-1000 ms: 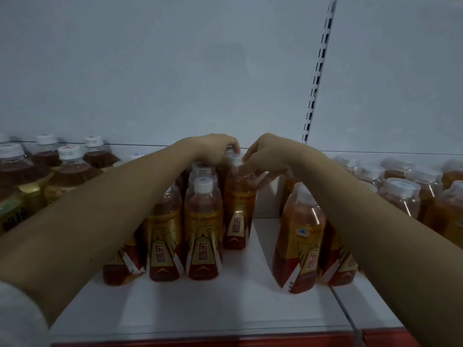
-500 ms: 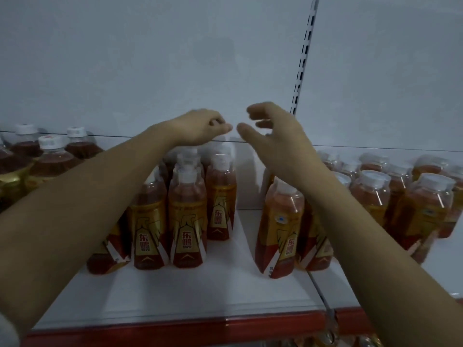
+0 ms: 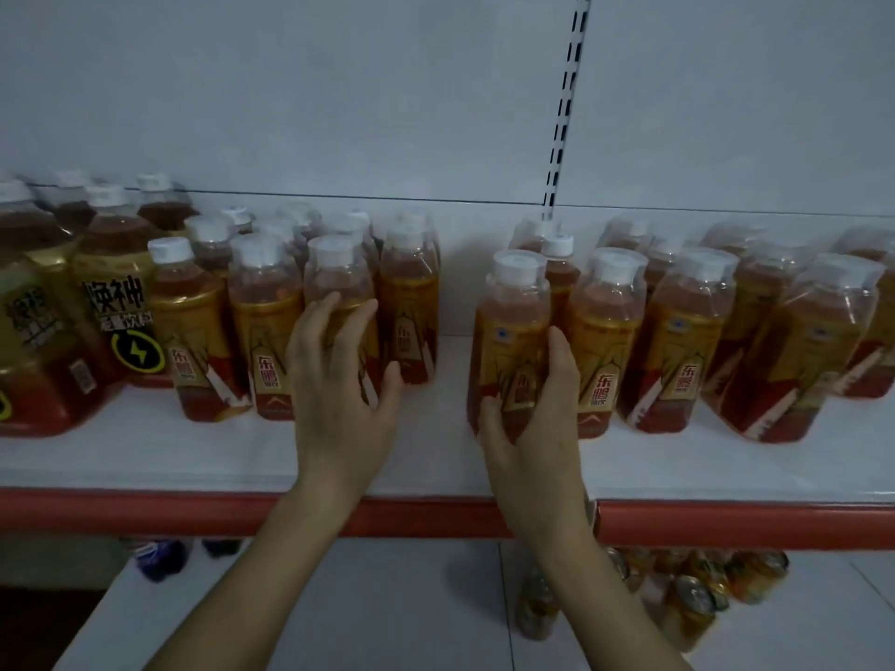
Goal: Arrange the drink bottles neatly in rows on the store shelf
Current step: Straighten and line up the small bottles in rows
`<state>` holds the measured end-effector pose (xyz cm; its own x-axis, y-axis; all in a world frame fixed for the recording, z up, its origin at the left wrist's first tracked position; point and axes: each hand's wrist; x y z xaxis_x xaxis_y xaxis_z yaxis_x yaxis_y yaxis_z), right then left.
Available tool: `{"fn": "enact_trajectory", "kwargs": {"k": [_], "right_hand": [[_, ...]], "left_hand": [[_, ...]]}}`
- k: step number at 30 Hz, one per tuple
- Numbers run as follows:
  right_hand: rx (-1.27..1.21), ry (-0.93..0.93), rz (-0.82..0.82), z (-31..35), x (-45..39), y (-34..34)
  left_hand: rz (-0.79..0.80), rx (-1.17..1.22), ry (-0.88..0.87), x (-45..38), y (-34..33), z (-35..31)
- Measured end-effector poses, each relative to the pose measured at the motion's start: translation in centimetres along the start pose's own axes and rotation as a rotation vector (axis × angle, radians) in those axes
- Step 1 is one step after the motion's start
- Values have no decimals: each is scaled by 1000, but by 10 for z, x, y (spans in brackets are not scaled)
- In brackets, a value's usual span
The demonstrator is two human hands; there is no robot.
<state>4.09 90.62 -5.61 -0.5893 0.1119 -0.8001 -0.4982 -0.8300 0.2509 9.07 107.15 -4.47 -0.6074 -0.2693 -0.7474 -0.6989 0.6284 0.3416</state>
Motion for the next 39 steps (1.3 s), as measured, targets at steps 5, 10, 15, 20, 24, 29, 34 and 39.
{"fn": "enact_trajectory", "kwargs": {"k": [5,10,15,20,24,29,34,39], "right_hand": [[85,-165,117,-15,0,1],[53,-259,220,-16,-6,7],[87,-246,264,-9,-15,-12],[82,-209,251,-1,-23,-48],[130,-137,220,2,-23,-76],[87,-143,207,3,-16,-76],[-66,-187,206,6,-15,-72],[-92,-200,182,8,-17,-70]], "left_hand": [[38,-187,-55,0,-4,12],[18,-150,-22,-1,-4,13],[54,-41,47,-3,-4,13],[60,-12,41,-6,-4,16],[76,-42,61,-5,-5,17],[97,-55,84,-4,-5,16],[124,-32,88,-2,-3,18],[149,-22,73,-1,-1,17]]}}
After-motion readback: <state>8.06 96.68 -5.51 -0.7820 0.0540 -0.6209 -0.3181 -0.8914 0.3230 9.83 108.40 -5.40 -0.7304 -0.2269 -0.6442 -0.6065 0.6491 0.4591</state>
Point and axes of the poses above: each hand's wrist, its own x-axis away from the middle knuckle, its own y-axis out of the back of the hand, z = x × y, and after that the axes turned 15 degrees about y, right-handed
